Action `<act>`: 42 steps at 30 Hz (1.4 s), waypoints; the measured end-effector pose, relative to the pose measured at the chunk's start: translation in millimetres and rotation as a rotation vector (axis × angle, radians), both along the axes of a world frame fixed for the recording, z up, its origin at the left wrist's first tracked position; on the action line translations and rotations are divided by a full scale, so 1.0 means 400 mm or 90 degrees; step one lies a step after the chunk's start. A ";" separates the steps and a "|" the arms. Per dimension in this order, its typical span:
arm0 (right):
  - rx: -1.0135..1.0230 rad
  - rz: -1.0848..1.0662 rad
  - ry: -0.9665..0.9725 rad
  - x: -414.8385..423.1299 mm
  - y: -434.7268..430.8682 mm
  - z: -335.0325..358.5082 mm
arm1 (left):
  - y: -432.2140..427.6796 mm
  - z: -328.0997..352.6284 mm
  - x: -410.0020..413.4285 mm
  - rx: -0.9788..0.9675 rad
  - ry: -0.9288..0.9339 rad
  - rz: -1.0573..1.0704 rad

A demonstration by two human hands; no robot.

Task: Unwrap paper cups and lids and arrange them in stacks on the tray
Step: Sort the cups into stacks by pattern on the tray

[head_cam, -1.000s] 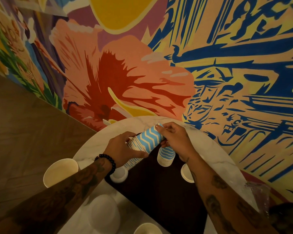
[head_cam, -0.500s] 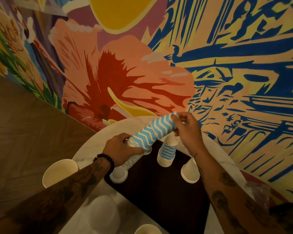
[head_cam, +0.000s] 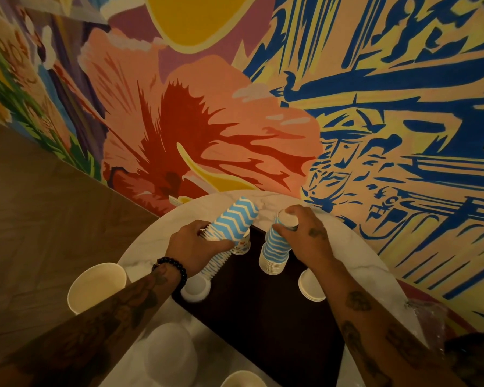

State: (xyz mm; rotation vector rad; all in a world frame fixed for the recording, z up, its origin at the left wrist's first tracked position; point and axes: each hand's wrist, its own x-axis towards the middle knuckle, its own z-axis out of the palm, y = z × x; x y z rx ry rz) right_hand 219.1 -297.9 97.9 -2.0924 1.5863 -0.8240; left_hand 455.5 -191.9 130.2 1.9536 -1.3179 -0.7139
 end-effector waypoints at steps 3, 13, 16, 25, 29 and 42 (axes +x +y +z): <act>0.006 0.013 0.009 0.002 0.004 -0.017 | 0.000 0.000 0.003 -0.002 -0.003 0.000; 0.265 0.050 -0.361 0.071 0.036 0.116 | 0.011 0.021 -0.030 -0.048 0.035 -0.057; 0.255 0.053 -0.361 0.081 0.044 0.124 | 0.011 0.022 -0.040 -0.046 0.031 -0.095; 0.221 0.022 -0.420 0.055 0.029 0.145 | 0.009 0.017 -0.022 -0.004 0.042 -0.096; 0.102 -0.113 -0.415 0.022 -0.002 0.155 | 0.014 0.010 -0.010 0.026 0.016 -0.049; 0.019 -0.053 -0.040 0.016 0.009 0.059 | 0.022 0.029 -0.006 0.011 0.052 -0.009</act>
